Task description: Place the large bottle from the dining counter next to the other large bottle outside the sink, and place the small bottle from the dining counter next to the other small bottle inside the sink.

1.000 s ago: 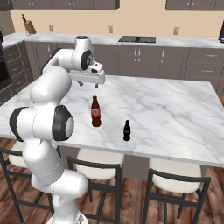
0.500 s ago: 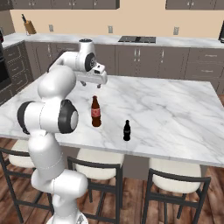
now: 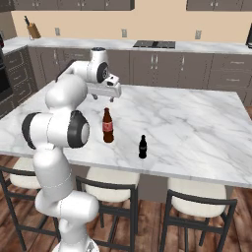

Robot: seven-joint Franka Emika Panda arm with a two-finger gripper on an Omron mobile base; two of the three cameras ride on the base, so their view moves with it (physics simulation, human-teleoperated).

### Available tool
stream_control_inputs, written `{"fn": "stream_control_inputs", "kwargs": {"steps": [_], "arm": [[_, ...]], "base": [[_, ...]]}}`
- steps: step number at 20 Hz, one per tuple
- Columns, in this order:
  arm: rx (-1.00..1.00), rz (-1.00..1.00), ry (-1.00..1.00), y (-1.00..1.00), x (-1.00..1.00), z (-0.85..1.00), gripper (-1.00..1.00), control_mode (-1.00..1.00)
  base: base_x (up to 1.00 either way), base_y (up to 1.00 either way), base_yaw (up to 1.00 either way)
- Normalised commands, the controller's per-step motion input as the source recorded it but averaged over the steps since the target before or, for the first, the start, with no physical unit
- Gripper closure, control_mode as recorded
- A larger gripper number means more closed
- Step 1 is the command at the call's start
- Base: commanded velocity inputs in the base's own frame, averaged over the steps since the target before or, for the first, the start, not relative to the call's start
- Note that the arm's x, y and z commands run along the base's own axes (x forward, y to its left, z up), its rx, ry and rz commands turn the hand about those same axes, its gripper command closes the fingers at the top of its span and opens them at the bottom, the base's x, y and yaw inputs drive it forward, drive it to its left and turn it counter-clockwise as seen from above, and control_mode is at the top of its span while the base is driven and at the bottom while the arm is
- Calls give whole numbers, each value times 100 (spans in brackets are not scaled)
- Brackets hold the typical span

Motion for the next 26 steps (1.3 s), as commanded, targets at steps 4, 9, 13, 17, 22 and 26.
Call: {"fn": "stream_control_inputs", "kwargs": {"steps": [4, 9, 13, 17, 22, 26], "arm": [[0, 0, 0, 0, 5, -39, -100, -100], [0, 0, 0, 0, 8, -36, -100, -100], [0, 0, 0, 0, 16, -22, -100, -100], [0, 0, 5, 0, 22, -1, -100, -100], [0, 0, 3, 0, 9, -3, -100, -100], [0, 0, 2, 0, 7, -11, -100, -100]], "base": [[0, 0, 0], [0, 0, 0], [0, 0, 0], [0, 0, 0], [0, 0, 0], [0, 0, 0]]}}
